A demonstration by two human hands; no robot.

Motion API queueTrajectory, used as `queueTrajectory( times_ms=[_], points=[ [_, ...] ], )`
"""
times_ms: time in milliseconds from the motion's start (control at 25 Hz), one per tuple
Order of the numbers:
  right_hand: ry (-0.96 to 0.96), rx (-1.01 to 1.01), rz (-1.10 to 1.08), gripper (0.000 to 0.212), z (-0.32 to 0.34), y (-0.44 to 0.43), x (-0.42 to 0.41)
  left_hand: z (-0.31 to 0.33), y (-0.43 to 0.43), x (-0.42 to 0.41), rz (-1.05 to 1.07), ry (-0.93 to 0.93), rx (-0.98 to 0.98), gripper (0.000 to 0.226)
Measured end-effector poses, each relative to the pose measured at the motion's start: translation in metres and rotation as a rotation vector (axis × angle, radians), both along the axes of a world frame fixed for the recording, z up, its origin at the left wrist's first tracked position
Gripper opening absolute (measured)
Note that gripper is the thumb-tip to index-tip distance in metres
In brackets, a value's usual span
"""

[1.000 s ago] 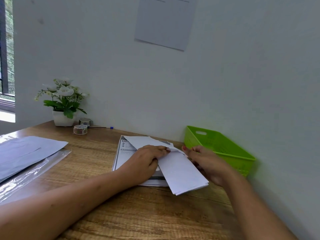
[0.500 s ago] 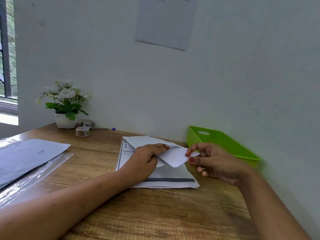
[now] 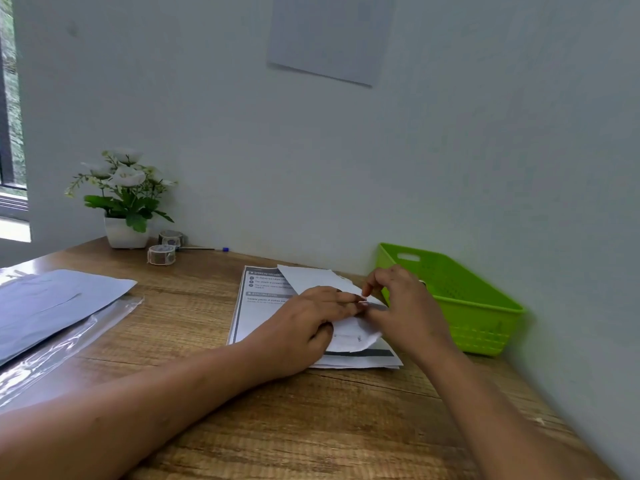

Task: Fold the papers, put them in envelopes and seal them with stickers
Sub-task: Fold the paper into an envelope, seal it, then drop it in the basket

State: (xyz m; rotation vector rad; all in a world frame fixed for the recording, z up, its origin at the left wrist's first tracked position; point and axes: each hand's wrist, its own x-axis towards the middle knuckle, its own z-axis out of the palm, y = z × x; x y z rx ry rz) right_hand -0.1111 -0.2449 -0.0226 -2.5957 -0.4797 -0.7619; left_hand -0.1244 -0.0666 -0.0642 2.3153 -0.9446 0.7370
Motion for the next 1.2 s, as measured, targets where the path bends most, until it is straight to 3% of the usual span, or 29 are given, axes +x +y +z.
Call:
queueTrajectory(
  times_ms=[280,560,760,960,1160,1200],
  points=[
    [0.083,0.046,0.105,0.009,-0.001,-0.004,0.001,0.003,0.001,0.001,-0.043,0.027,-0.139,0.051],
    [-0.042,-0.091,-0.088,0.011,-0.002,0.011,-0.010,0.001,-0.002,-0.002,-0.113,0.025,-0.124,0.060],
    [-0.046,-0.064,-0.129,0.011,-0.009,0.015,-0.006,-0.001,0.001,0.003,-0.127,0.074,-0.153,0.059],
    [0.282,0.043,0.086,0.018,-0.008,0.000,0.003,0.003,0.006,0.006,-0.082,0.356,-0.264,0.047],
    [0.617,0.286,0.335,0.037,0.004,-0.009,-0.006,0.006,0.017,0.013,-0.025,0.673,-0.519,0.035],
    [0.630,0.257,0.350,0.040,0.006,-0.009,-0.007,0.007,0.017,0.013,-0.023,0.724,-0.562,0.033]
  ],
)
